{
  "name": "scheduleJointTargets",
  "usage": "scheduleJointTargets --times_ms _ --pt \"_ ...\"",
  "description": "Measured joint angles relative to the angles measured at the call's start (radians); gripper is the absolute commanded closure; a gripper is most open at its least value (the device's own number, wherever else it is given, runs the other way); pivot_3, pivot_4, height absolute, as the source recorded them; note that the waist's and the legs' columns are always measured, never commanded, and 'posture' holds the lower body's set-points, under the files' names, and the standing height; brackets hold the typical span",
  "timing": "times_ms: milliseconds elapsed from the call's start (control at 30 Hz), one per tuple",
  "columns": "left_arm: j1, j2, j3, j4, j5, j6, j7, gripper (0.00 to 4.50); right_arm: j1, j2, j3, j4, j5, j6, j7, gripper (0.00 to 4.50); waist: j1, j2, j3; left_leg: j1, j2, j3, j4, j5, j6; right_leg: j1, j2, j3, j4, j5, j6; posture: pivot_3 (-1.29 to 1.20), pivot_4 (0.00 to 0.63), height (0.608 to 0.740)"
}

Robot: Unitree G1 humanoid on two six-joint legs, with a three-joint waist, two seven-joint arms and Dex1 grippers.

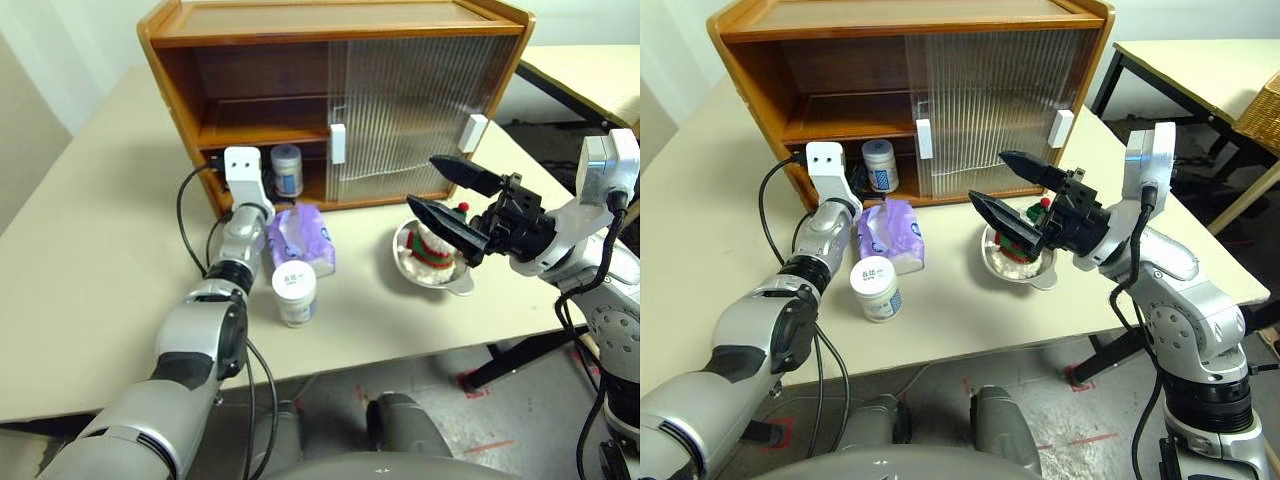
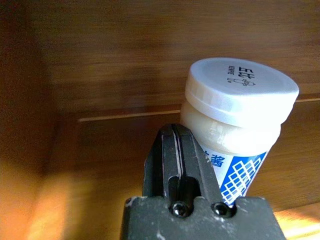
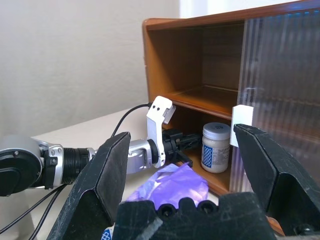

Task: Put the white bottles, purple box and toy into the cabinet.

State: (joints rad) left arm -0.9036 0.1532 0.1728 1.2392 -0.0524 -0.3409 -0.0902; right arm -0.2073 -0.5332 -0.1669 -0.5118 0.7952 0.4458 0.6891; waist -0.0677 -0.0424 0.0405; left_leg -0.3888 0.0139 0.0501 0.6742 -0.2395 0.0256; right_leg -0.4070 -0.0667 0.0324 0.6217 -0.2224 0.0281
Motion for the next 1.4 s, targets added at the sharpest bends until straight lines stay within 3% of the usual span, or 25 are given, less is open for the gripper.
scheduleJointTargets --times_ms 1000,1400 --pt "-0.031 -0.026 0.014 0.03 0.013 0.014 -0.017 4.46 0.018 -0.005 -0.001 -0.036 0.004 0.002 -0.027 0.0 -0.027 0.0 0.0 0.0 0.0 -0.003 -0.001 0.0 0.0 0.0 0.0 0.0 -0.001 0.0 0.0 -0.15 0.0 0.74" --pt "0.074 -0.016 0.027 -0.106 -0.024 -0.043 -0.055 4.46 -0.012 0.003 0.005 0.004 0.002 0.002 0.0 0.0 -0.021 0.0 0.0 0.0 0.0 -0.007 -0.001 0.0 0.0 0.0 0.0 0.001 -0.001 0.001 0.001 -0.09 0.0 0.74"
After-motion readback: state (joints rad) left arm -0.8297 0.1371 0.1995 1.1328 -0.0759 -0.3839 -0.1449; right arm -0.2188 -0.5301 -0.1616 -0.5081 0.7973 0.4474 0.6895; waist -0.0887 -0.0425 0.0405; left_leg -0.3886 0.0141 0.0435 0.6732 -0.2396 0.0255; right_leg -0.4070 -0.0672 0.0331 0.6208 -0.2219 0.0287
